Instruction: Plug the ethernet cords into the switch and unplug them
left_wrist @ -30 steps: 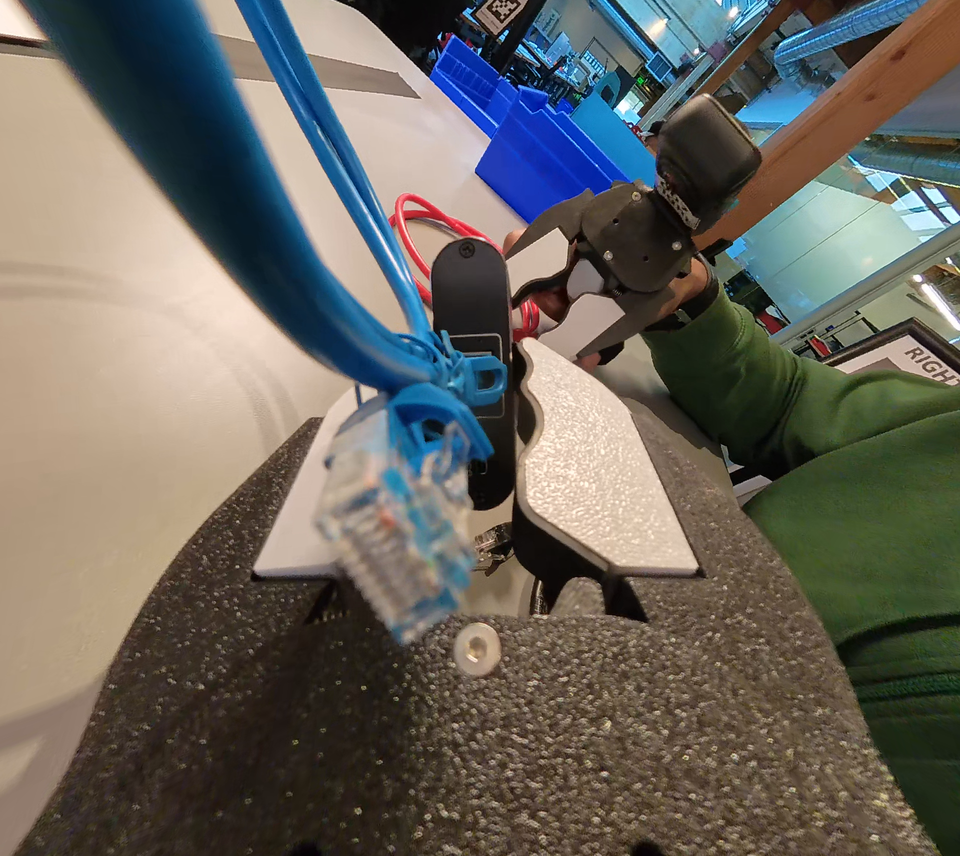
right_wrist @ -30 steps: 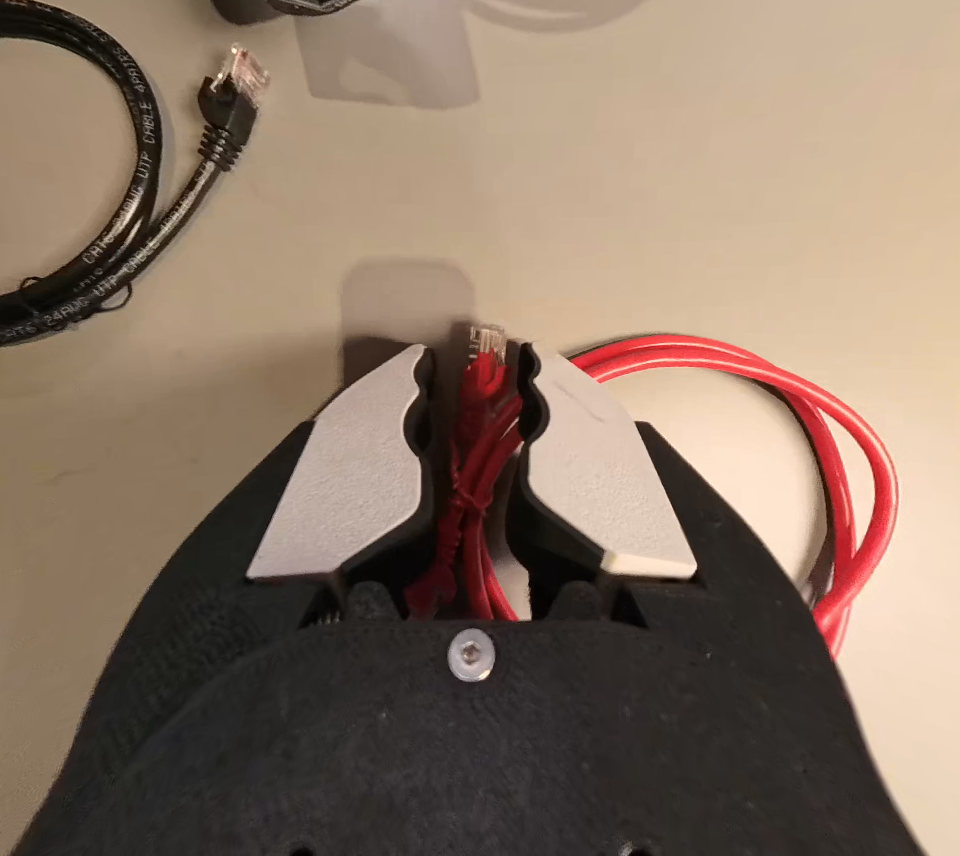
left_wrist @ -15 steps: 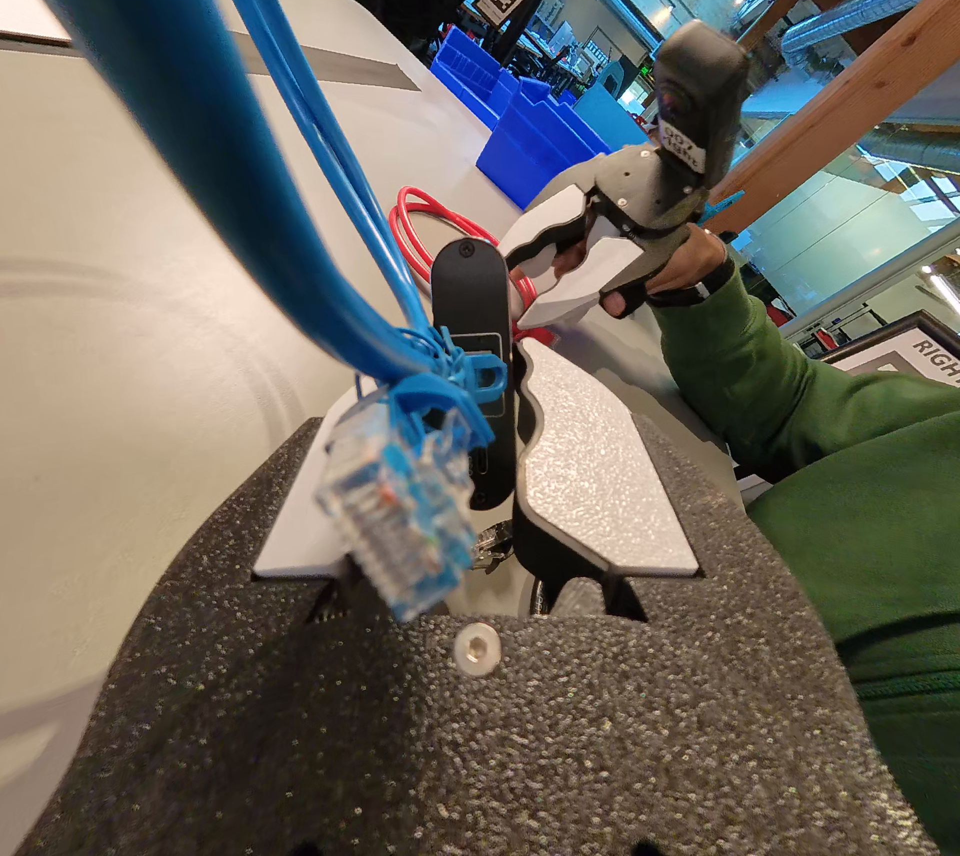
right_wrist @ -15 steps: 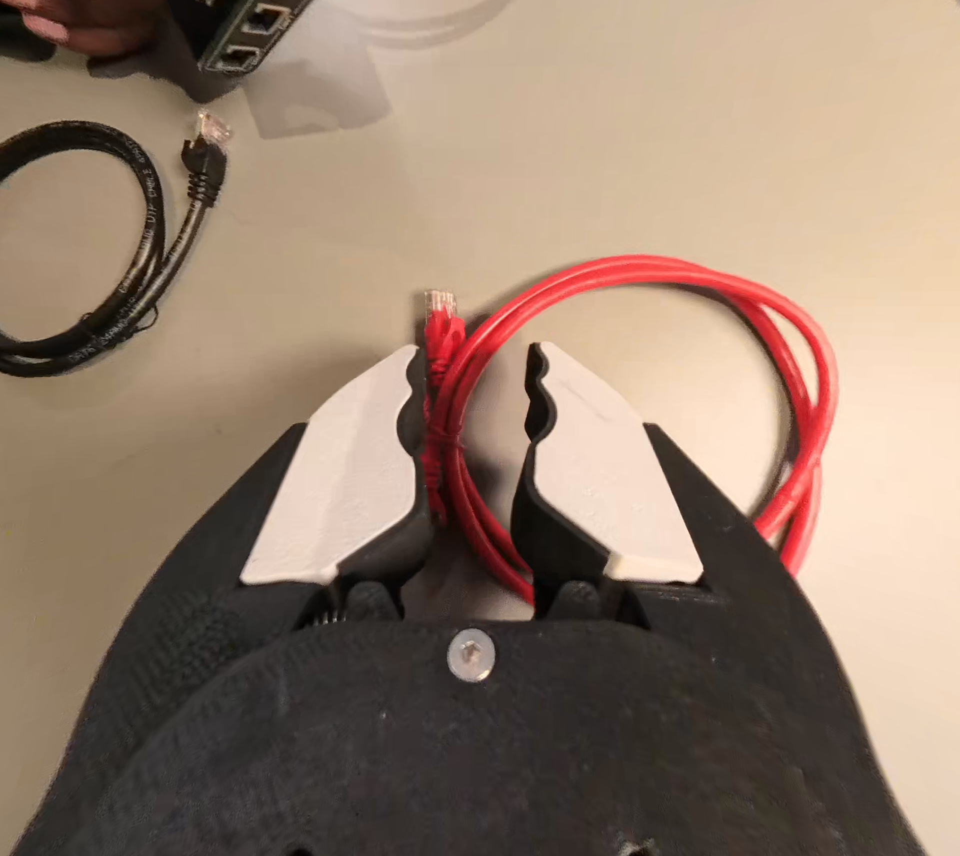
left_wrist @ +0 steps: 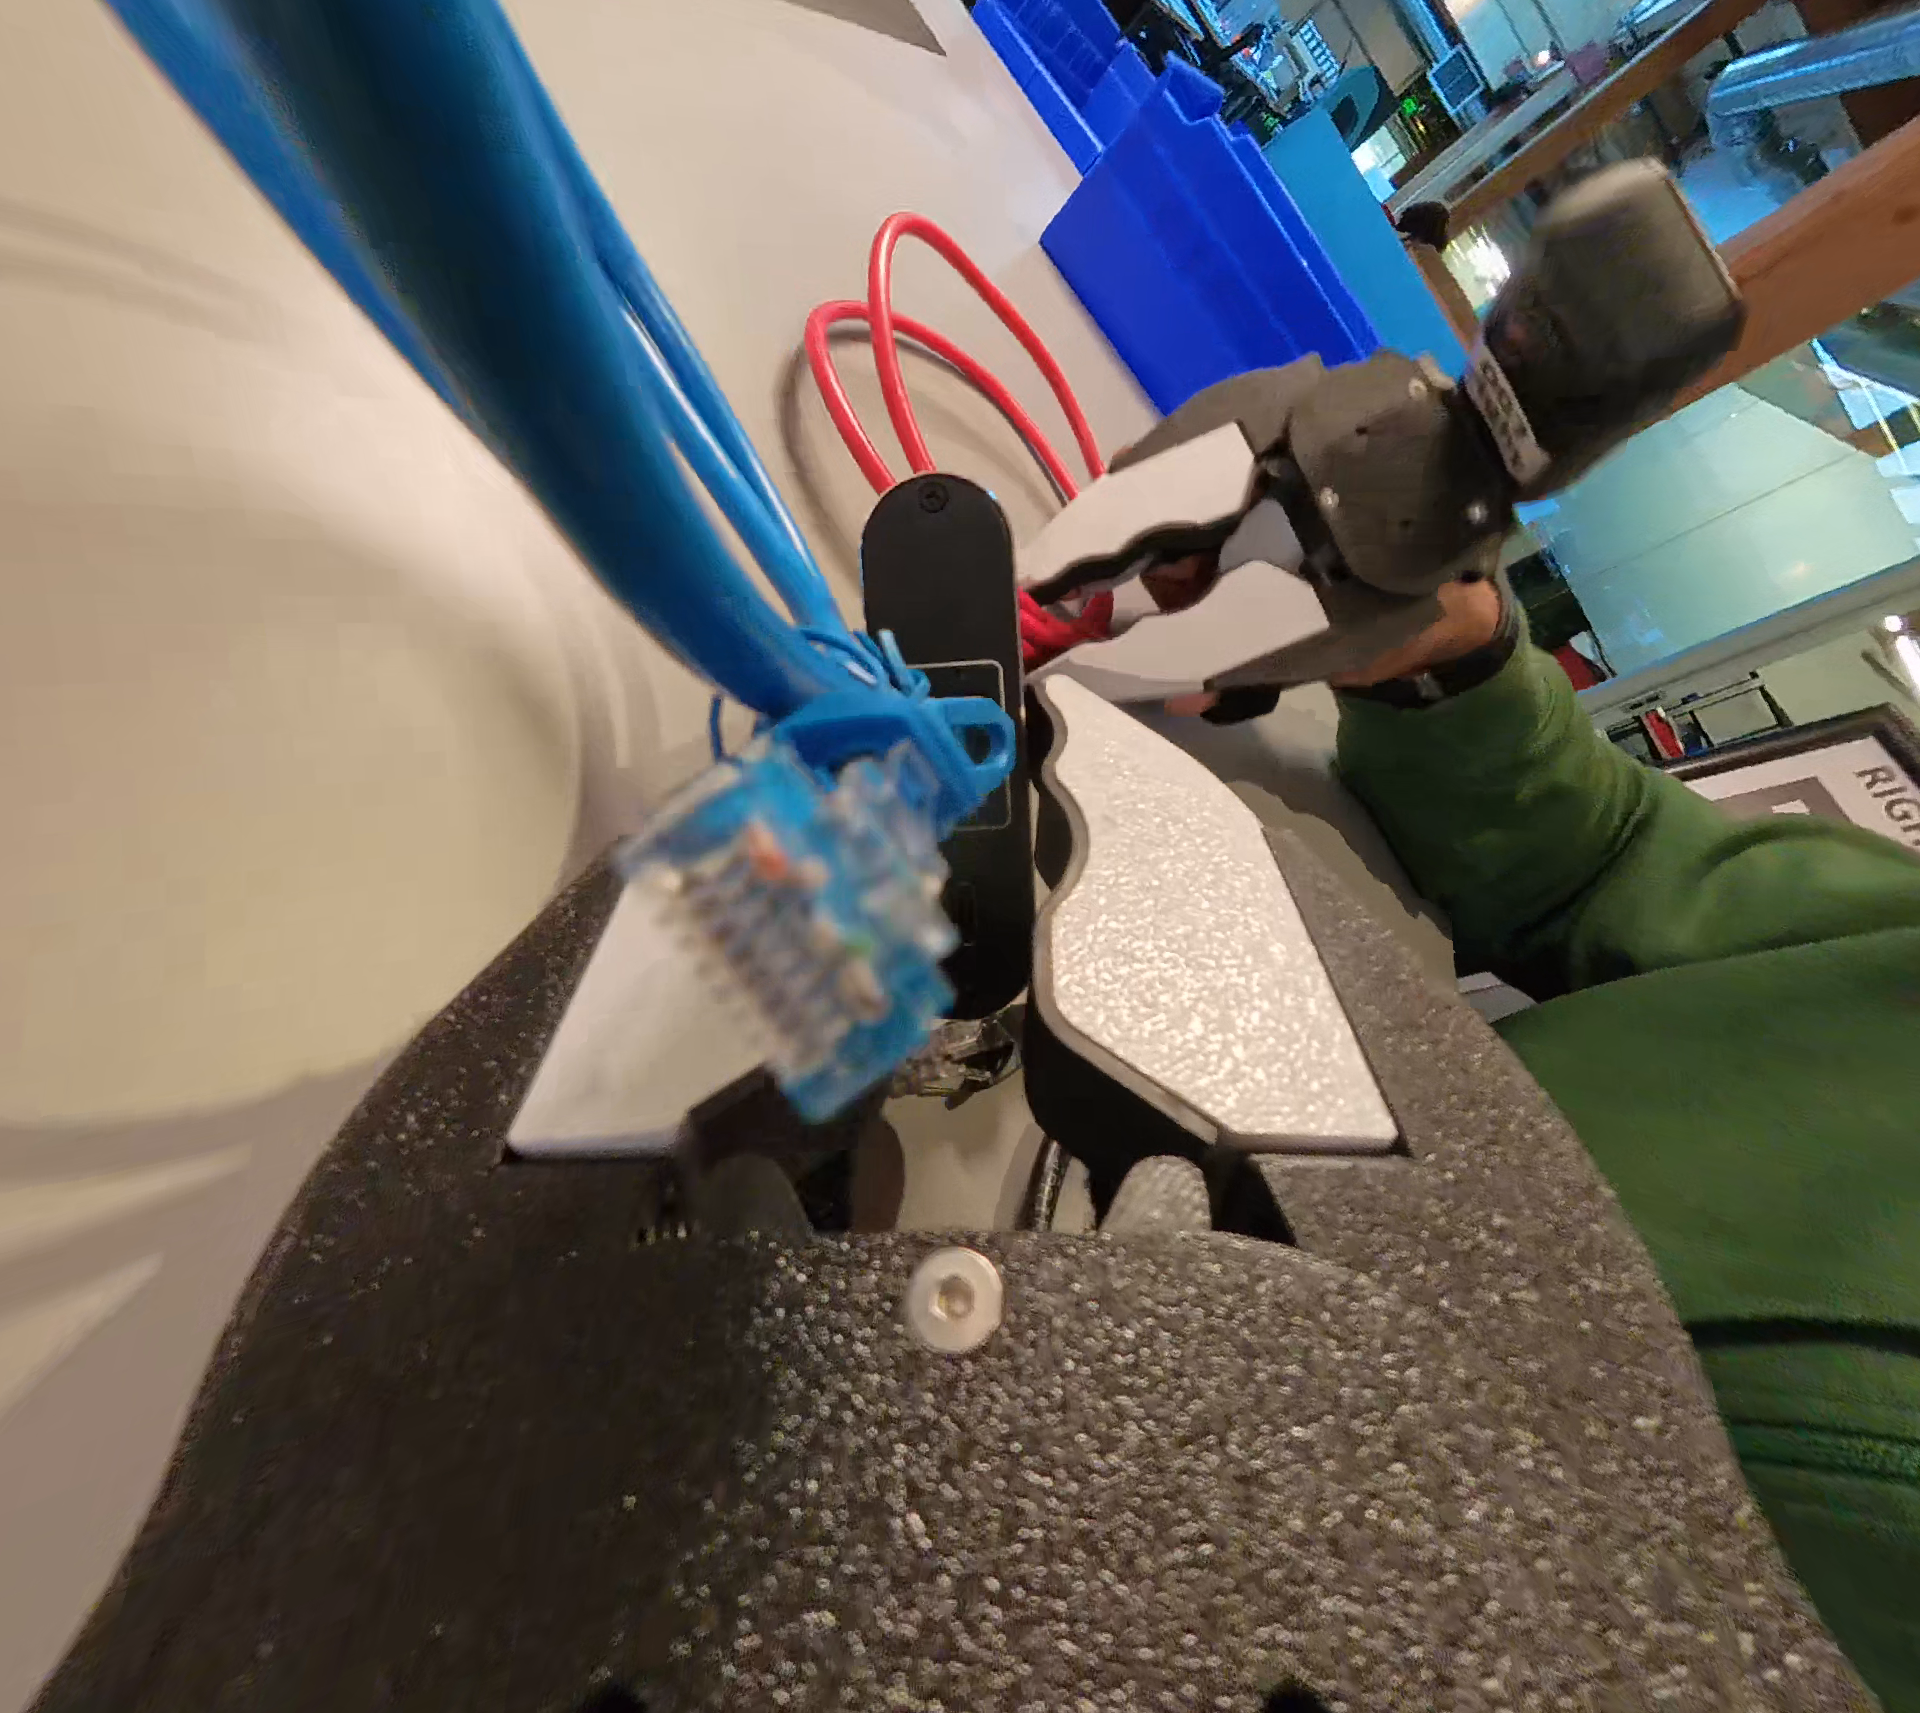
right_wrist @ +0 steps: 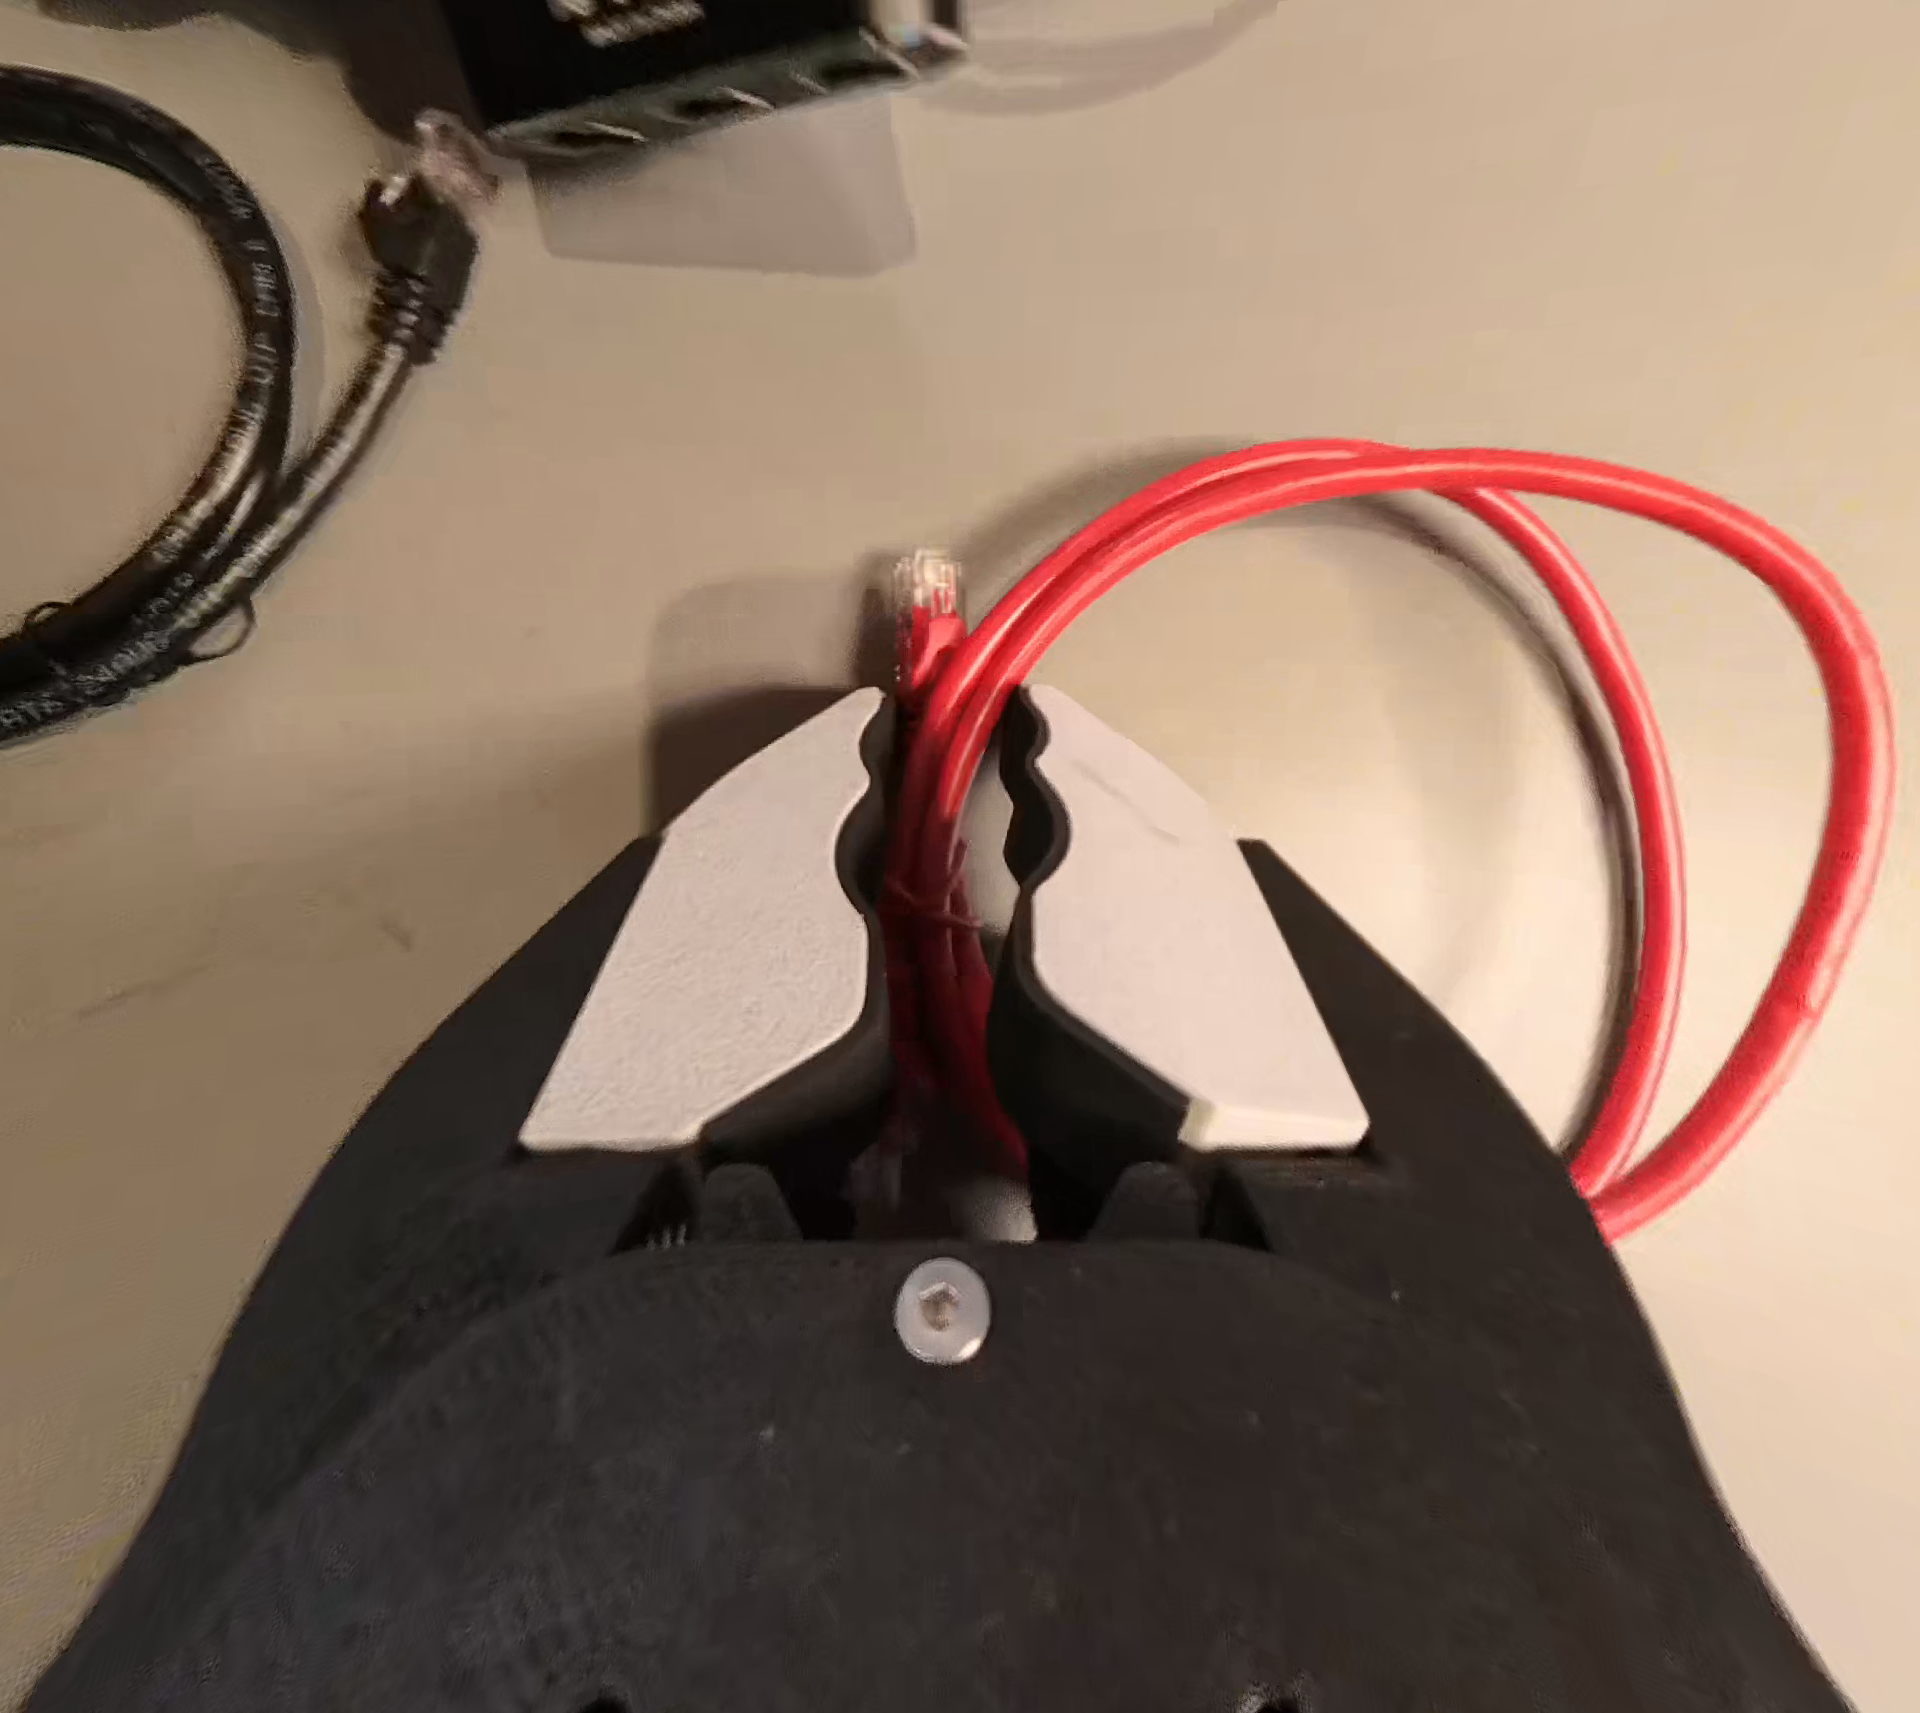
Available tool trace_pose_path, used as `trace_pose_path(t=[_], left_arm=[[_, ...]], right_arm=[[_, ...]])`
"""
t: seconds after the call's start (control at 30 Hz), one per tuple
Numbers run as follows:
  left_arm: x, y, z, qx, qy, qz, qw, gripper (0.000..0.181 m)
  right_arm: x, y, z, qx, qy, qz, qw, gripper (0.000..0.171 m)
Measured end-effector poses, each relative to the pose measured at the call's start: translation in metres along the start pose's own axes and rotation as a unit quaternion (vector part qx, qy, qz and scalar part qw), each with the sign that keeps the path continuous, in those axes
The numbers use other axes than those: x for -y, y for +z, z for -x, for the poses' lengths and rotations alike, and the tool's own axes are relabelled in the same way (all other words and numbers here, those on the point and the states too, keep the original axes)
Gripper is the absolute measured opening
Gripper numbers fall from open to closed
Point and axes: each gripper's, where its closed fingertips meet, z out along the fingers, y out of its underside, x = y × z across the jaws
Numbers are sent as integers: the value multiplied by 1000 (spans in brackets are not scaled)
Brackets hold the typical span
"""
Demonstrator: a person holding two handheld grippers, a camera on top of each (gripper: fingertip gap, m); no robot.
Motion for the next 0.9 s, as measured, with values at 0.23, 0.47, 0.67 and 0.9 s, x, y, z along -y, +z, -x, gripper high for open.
trace_pose_path(t=[0.23, 0.47, 0.67, 0.9], left_arm=[[11, -8, -4, -32, -47, -53, 997, 27], [20, -13, -15, -87, -95, -96, 987, 26], [18, -9, -25, -123, -121, -95, 980, 26], [13, -4, -26, -106, -102, -81, 986, 25]], right_arm=[[20, 4, 1, -113, -88, -59, 988, 15], [53, -20, -7, -204, -126, -171, 956, 15], [67, -28, 0, -276, -218, -194, 916, 15], [72, -25, 6, -294, -252, -186, 903, 15]])
